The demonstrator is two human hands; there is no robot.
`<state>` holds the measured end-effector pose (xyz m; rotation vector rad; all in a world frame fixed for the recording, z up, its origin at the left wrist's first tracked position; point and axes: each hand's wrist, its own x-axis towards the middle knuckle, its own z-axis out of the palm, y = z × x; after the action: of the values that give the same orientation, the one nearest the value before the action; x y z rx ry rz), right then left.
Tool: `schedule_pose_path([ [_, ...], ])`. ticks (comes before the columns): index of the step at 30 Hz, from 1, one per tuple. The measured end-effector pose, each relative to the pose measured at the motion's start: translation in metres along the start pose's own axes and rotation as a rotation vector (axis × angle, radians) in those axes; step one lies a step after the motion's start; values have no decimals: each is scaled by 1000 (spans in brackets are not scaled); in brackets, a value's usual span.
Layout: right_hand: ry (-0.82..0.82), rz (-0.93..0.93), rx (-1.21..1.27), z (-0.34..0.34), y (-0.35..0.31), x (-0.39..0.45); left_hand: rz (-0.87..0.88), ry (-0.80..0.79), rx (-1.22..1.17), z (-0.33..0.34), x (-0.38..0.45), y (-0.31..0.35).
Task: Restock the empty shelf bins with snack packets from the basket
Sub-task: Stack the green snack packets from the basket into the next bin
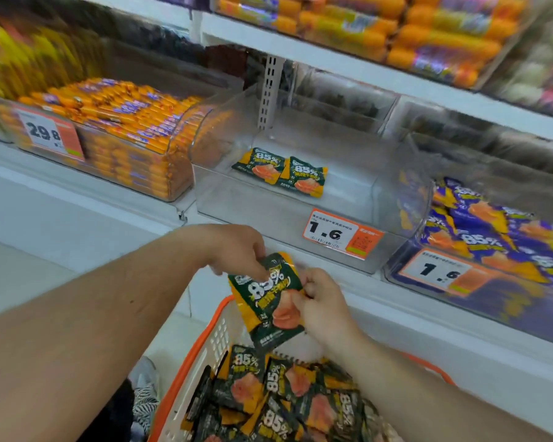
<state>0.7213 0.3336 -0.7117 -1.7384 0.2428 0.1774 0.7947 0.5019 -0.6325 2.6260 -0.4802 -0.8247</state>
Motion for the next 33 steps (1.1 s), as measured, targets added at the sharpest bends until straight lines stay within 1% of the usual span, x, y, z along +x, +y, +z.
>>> schedule_pose_path([
  [3,19,-137,33,-12,-41,-9,78,29,-357,-17,-15,1],
  [6,132,-275,31,-18,-69,-10,208,155,-713,-31,-30,7],
  [8,235,-434,-167,-22,-82,-10,274,278,-865,-37,-35,12],
  [10,322,-598,-503,-25,-102,-18,300,370,-980,-41,-36,17],
  [11,334,-635,-686,-25,-111,-23,306,399,-1022,-42,-35,19],
  [13,298,-557,-965,-21,-126,-27,306,452,-1048,-44,-34,22],
  [14,281,-518,-1045,-18,-132,-27,307,478,-1054,-43,-32,23],
  [16,270,-541,-1112,-12,-139,-16,307,534,-1092,-43,-27,26],
  [20,326,-569,-1089,-11,-156,9,271,689,-1188,-46,-13,27],
  [21,350,-538,-1067,-14,-162,17,239,766,-1143,-47,-9,25],
  [22,366,-454,-1048,-20,-168,31,200,861,-1023,-48,-5,22],
  [23,376,-340,-1052,-26,-174,44,159,938,-837,-48,-4,19],
  [24,375,-212,-1068,-31,-178,59,124,976,-621,-47,-4,17],
  [26,341,22,-1098,-42,-179,89,81,940,-226,-42,-5,15],
  [28,283,158,-1094,-50,-173,111,65,853,-8,-36,-1,14],
  [30,262,219,-1117,-56,-163,126,67,751,86,-32,5,15],
  [33,290,273,-1177,-63,-144,140,63,661,125,-30,11,18],
])
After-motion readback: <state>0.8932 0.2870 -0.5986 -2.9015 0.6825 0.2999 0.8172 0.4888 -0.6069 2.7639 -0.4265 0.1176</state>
